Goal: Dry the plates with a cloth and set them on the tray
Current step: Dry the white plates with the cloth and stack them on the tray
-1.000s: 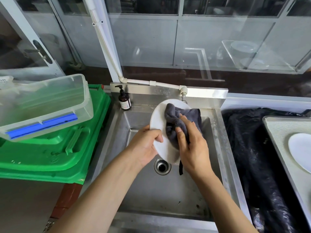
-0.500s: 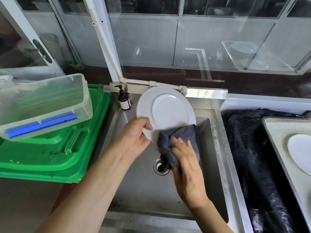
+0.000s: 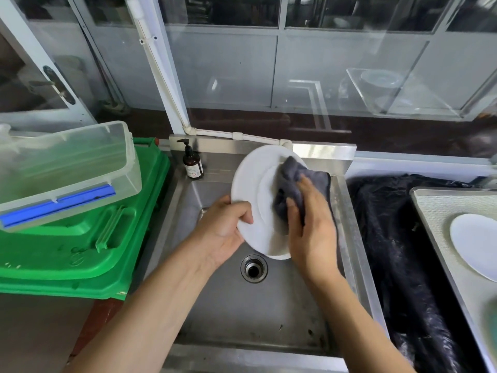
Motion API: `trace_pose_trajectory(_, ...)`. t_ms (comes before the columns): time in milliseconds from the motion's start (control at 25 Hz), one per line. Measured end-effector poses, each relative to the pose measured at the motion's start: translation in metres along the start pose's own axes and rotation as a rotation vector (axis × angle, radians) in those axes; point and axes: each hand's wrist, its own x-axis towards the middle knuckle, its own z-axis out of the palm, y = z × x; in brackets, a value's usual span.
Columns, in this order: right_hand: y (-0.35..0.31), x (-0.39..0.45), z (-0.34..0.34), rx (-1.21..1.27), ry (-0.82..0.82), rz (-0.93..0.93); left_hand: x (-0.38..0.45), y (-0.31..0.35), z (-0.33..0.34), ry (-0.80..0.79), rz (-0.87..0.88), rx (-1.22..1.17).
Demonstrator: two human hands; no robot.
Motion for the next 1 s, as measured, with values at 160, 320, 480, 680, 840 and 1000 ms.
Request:
trace_pose_trajectory(160,0.006,-0.011,0.004,-0.066,-0.092,-0.26,0.001,0.002,-0.006,0.013,0.011,0.009)
trace_pose_trajectory(320,0.003,0.004,-0.001,0.084,-0.04,0.037,-0.002,-0.002,-0.001,-0.024,0.004,0.068)
trace_pose_trajectory(480,-0.002,0.01,0.001,0.095,-0.105,-0.171,-0.001,-0.002,0.002,-0.047,0.016,0.044)
trace_pose_trajectory(680,-0.028,0.039,0.001,0.029,-0.146,-0.198,-0.003,-0.009,0.006,-0.065,0.057,0.134)
trace_pose_trajectory(840,-0.032,0.048,0.005,-0.056,-0.306,-0.441,-0.004,-0.014,0.004,-0.027,0.078,0.133)
trace_pose_trajectory(1000,-0.01,0.057,-0.01,0.068,-0.126,-0.02,-0.004,-0.011,-0.001,-0.006,-0.018,0.071)
